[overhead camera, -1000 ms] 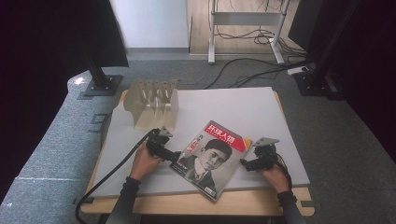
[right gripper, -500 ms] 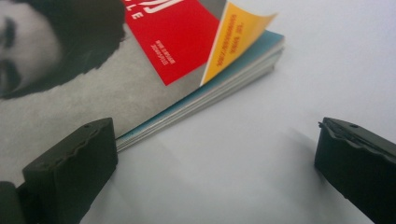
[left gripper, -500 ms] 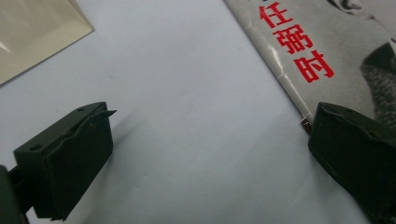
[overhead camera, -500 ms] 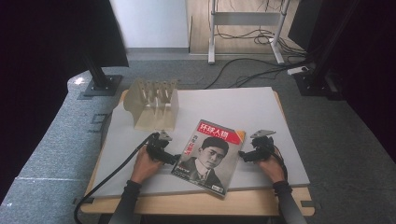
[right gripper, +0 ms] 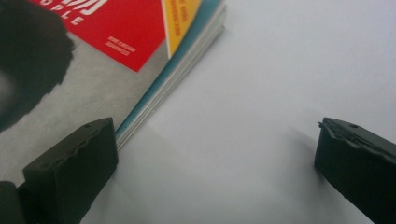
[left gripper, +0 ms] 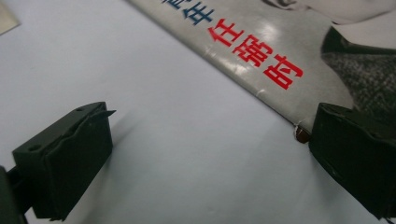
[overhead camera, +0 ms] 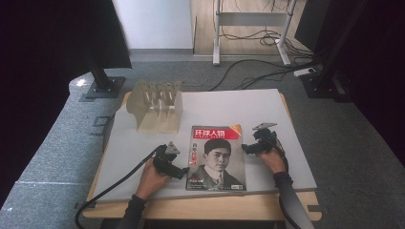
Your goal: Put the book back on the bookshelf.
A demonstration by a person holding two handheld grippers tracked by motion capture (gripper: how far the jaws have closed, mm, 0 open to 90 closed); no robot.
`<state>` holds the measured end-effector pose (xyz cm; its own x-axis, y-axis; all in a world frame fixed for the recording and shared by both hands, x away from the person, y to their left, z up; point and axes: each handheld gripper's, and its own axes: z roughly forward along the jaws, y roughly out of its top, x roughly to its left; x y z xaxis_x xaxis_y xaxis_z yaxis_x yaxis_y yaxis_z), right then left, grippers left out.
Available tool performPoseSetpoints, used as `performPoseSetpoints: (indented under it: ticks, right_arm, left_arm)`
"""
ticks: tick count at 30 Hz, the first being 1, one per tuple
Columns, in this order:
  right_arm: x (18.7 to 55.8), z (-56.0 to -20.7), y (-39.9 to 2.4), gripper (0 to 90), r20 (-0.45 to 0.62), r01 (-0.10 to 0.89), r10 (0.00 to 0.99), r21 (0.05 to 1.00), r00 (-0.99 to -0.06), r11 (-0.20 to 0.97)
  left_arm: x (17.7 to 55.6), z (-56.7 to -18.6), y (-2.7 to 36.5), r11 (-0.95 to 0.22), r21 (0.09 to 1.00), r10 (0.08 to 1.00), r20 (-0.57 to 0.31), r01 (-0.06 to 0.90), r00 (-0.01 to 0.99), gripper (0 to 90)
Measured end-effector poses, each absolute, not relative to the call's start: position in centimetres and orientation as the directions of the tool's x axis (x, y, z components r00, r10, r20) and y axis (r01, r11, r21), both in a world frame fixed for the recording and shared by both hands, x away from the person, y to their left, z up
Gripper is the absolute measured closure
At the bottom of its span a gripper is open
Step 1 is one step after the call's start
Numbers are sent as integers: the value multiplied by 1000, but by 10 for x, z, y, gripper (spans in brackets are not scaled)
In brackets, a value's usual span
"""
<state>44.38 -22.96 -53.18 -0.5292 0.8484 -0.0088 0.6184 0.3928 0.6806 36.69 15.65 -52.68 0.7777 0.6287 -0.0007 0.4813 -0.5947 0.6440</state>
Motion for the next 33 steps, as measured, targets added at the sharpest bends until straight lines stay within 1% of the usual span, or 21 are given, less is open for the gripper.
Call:
performPoseSetpoints:
  ticks: [8, 12, 14, 16, 19, 20, 23, 24, 25, 26, 28, 33]
  right_arm:
    - [463, -529, -219, 0, -36, 624, 858, 671, -513, 401]
    - [472, -528, -209, 39, -63, 613, 867, 682, -494, 399]
    - [474, -528, -208, 40, -59, 611, 865, 684, -498, 398]
    - [473, -528, -211, 62, -31, 621, 863, 682, -504, 386]
    - [469, -525, -214, 45, -11, 623, 854, 679, -520, 388]
    - [467, -524, -215, 45, 0, 619, 849, 685, -528, 385]
    - [460, -519, -213, 73, 30, 613, 830, 689, -558, 387]
    - [460, -519, -213, 73, 30, 613, 830, 689, -558, 387]
    - [457, -517, -210, 95, 35, 605, 816, 690, -576, 397]
    - [452, -514, -205, 107, 37, 588, 791, 691, -610, 421]
    - [448, -513, -200, 131, 50, 579, 776, 695, -629, 426]
    - [452, -519, -192, 155, 104, 599, 761, 687, -641, 411]
  left_arm:
    - [356, -528, 144, -615, 651, 584, -3, 445, 812, 0]
    - [351, -528, 134, -628, 654, 551, -8, 421, 834, 0]
    - [352, -528, 134, -632, 652, 545, -10, 419, 838, 0]
    - [354, -527, 136, -634, 649, 539, -19, 420, 842, 0]
    - [359, -525, 143, -624, 649, 576, 5, 435, 818, 0]
    - [362, -524, 146, -610, 655, 592, 1, 447, 806, 0]
    - [371, -527, 150, -564, 672, 644, -5, 480, 765, 0]
    - [371, -527, 150, -564, 672, 644, -5, 480, 765, 0]
    - [375, -528, 148, -571, 651, 653, -9, 500, 757, 0]
    - [375, -528, 145, -573, 655, 655, 5, 493, 755, 0]
    - [377, -528, 144, -569, 654, 655, -5, 498, 756, 0]
    - [377, -528, 143, -569, 654, 656, -4, 498, 755, 0]
